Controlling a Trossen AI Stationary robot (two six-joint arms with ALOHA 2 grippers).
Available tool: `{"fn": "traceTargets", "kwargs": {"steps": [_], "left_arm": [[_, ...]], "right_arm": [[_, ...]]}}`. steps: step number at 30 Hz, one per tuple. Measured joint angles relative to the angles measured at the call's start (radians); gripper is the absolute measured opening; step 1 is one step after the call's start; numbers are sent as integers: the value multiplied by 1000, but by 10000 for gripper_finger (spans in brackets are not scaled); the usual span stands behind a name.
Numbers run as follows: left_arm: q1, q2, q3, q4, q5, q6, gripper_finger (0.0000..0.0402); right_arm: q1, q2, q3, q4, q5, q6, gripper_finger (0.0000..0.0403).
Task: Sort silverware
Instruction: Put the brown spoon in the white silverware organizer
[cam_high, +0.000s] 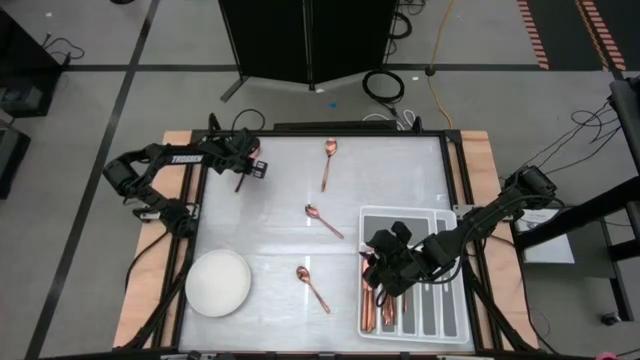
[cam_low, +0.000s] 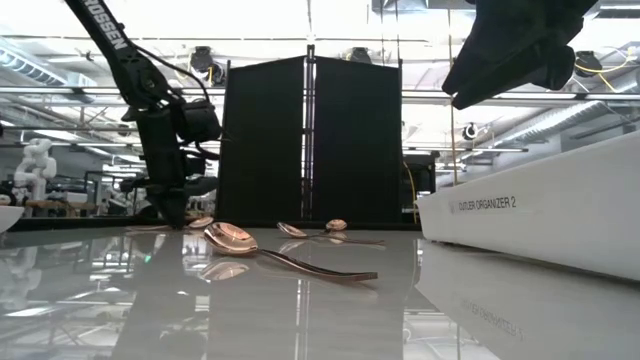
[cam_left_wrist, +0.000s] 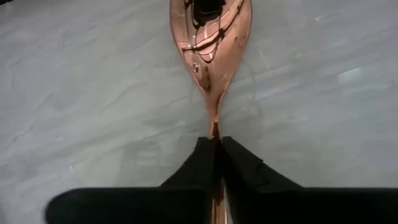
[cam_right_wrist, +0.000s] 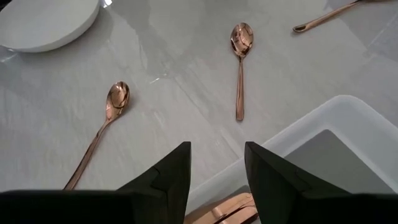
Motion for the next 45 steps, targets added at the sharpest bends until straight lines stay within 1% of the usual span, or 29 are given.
{"fn": "traceTargets", "kwargs": {"steps": [2, 5, 7, 12, 14, 16, 17, 20, 23, 27, 29, 30, 33, 37, 42, 44, 45], "left_arm": [[0, -9, 0, -1, -4, 5, 9], [0, -31, -4, -15, -4, 5, 7], [-2, -51, -3, -25, 21, 5, 7], [-39, -122, 6, 22, 186, 3, 6], [-64, -150, 6, 63, 277, 3, 6], [-99, -172, 6, 131, 385, 4, 6], [-121, -180, 6, 166, 433, 3, 6], [-207, -187, 6, 304, 536, -3, 6], [-309, -188, 7, 449, 574, -3, 6], [-439, -188, 7, 643, 577, 0, 5], [-496, -188, 7, 741, 535, 0, 5], [-524, -188, 8, 783, 489, -1, 5], [-604, -189, 9, 854, 294, 18, 5], [-688, -188, 9, 831, 18, 101, 5], [-762, -187, 9, 779, -223, 127, 5], [-787, -176, 9, 780, -315, 138, 5], [-796, -173, 9, 779, -344, 139, 5]], "right_arm": [[0, 0, 0, 0, 0, 0, 141], [0, 0, 0, 0, 0, 0, 141], [0, 0, 0, 0, 0, 0, 141], [-3, 0, 0, 8, 3, 0, 141], [-13, 0, 0, 27, 13, 1, 141], [-24, 0, 0, 50, 51, 19, 141], [-31, 0, 0, 60, 88, 45, 141], [-54, 0, 0, 70, 193, 170, 141], [-80, 9, 0, 84, 289, 258, 141], [-123, 20, 0, 99, 365, 286, 141], [-145, 20, 0, 126, 387, 287, 141], [-154, 20, 0, 152, 401, 277, 141], [-178, 20, 0, 280, 452, 168, 141], [-208, 19, 0, 475, 443, -62, 141], [-231, 19, 0, 684, 419, -365, 150], [-240, 19, 0, 746, 410, -443, 162], [-247, 19, 0, 767, 397, -471, 169]]}}
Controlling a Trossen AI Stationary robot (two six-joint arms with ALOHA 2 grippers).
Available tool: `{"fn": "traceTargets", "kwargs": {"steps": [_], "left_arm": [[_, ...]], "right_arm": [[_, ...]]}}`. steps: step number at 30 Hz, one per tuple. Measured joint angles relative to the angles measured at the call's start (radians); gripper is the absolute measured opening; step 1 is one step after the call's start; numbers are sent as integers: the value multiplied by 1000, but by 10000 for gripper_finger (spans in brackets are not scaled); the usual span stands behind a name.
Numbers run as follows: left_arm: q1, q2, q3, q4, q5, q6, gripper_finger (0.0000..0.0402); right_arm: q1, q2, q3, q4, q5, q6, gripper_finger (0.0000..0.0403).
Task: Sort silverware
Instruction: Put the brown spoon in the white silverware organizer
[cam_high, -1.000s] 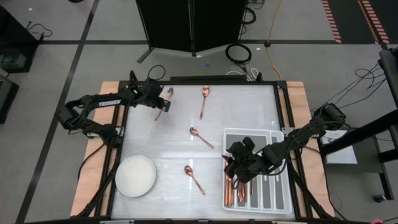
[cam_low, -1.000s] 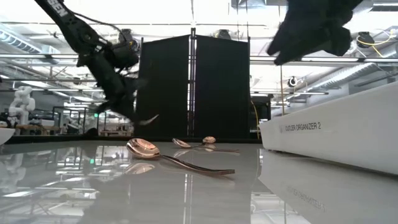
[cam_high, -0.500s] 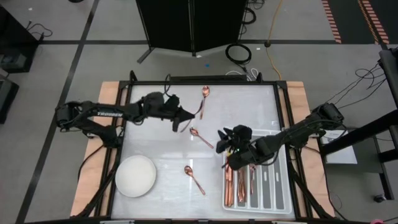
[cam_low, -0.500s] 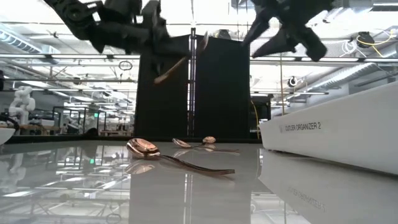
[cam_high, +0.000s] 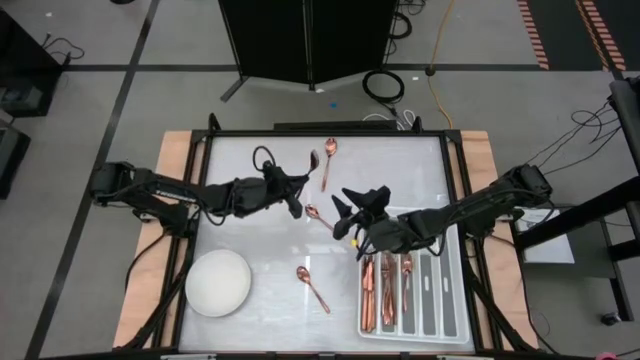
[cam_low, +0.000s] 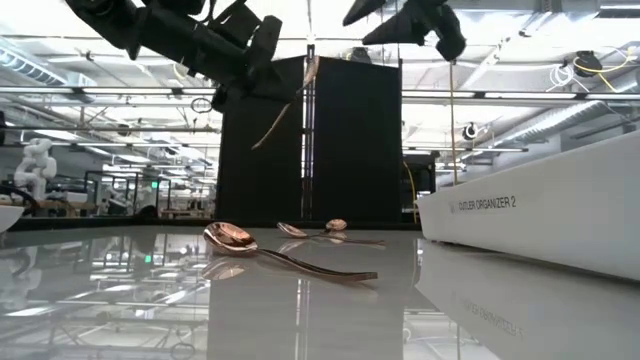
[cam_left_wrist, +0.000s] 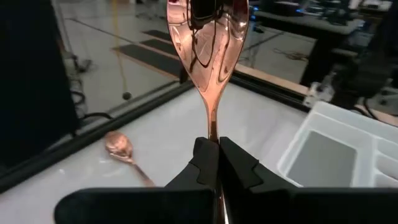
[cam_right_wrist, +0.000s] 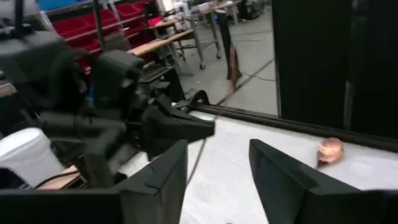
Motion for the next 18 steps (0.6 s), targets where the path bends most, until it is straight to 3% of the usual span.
{"fn": "traceTargets", "kwargs": {"steps": [3, 9, 18], "left_arm": [[-19, 12, 0, 23, -28, 39, 5], [-52, 37, 0, 81, -35, 180, 5], [-58, 37, 0, 64, -41, 206, 5]], "right_arm": [[-28, 0, 0, 37, -24, -33, 196], [-124, 0, 0, 36, -219, 9, 238], [-167, 4, 0, 104, -236, -14, 239]]}}
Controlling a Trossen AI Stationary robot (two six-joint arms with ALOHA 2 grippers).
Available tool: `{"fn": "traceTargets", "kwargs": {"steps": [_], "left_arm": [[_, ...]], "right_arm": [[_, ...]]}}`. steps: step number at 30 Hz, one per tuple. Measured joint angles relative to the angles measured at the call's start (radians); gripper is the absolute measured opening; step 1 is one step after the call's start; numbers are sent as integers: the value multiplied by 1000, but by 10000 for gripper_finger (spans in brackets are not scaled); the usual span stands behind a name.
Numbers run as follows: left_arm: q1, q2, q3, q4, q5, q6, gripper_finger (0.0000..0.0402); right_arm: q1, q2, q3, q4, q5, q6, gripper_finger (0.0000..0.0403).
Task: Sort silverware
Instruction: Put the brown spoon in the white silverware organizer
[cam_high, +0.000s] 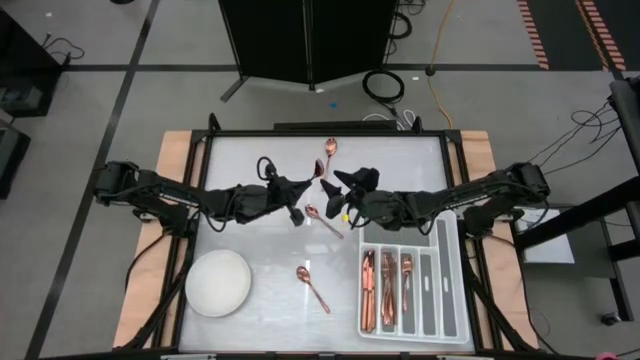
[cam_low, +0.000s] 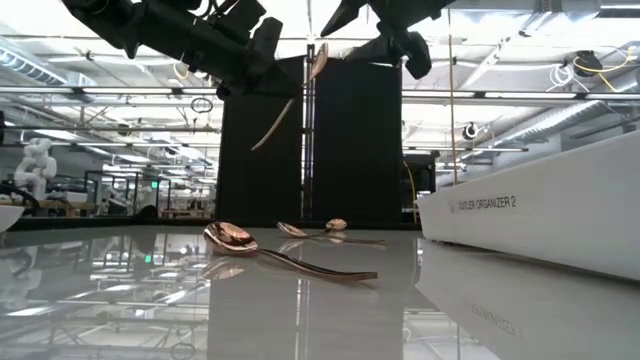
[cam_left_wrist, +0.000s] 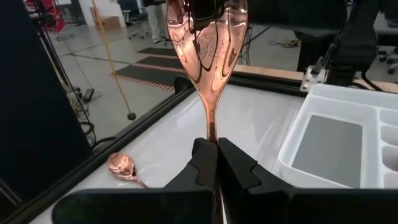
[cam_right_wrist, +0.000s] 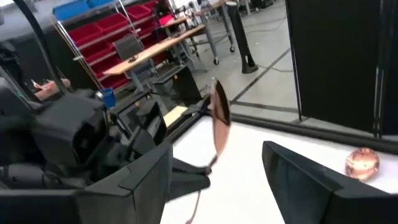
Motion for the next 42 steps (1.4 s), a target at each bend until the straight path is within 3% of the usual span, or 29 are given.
{"fn": "traceTargets", "kwargs": {"steps": [8, 13, 19, 24, 30, 36, 42], "left_arm": [[4, 0, 0, -2, -3, -1, 5], [4, 0, 0, -3, -3, -1, 5], [4, 0, 0, -10, -3, 20, 5], [4, 0, 0, -14, -3, 27, 5], [4, -1, 0, -20, -1, 51, 7], [3, -4, 2, -61, -5, 81, 48], [7, -69, 1, -222, -60, 95, 95]], "right_arm": [[-29, 19, 0, 83, -5, -46, 239], [-72, 59, 0, 128, -83, -20, 239], [-87, 91, 0, 179, -71, -14, 232], [-101, 92, 0, 178, -71, -4, 172], [-112, 93, 0, 161, -58, 6, 18], [-110, 95, 0, 126, -49, 14, 4], [-108, 22, 0, 25, 16, 6, 2]]}}
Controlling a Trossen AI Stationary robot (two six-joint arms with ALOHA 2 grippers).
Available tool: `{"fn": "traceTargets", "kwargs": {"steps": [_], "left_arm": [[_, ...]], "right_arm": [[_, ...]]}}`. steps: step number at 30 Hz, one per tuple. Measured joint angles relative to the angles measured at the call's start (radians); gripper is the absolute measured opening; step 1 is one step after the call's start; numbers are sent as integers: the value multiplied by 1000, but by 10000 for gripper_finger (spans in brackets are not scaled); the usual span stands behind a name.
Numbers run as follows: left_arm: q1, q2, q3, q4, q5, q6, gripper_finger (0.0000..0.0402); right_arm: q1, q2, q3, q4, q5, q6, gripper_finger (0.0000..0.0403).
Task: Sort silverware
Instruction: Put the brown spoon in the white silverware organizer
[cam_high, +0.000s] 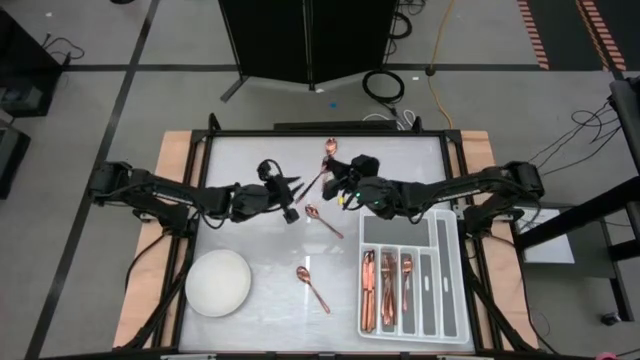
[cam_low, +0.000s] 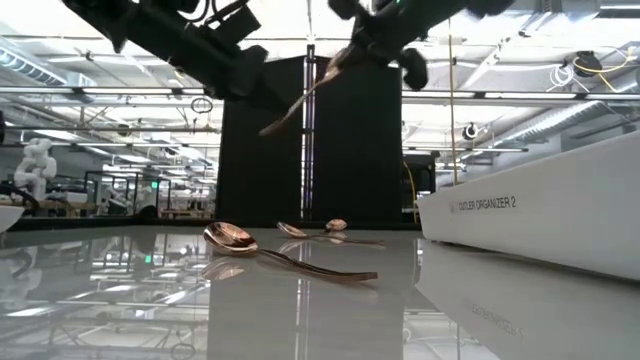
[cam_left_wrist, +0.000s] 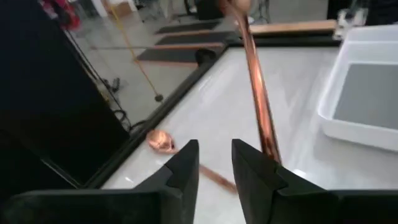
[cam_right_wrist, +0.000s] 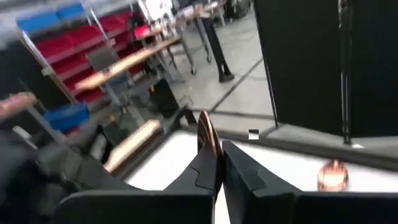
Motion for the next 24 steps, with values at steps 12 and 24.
{"fn": "traceTargets", "kwargs": {"steps": [12, 24], "left_arm": [[103, -276, -72, -366, 183, -2, 100], [203, -345, -157, -276, 653, 89, 100]], "right_arm": [[0, -324, 1, -613, -214, 190, 1], [191, -411, 0, -1309, -618, 747, 0]]}}
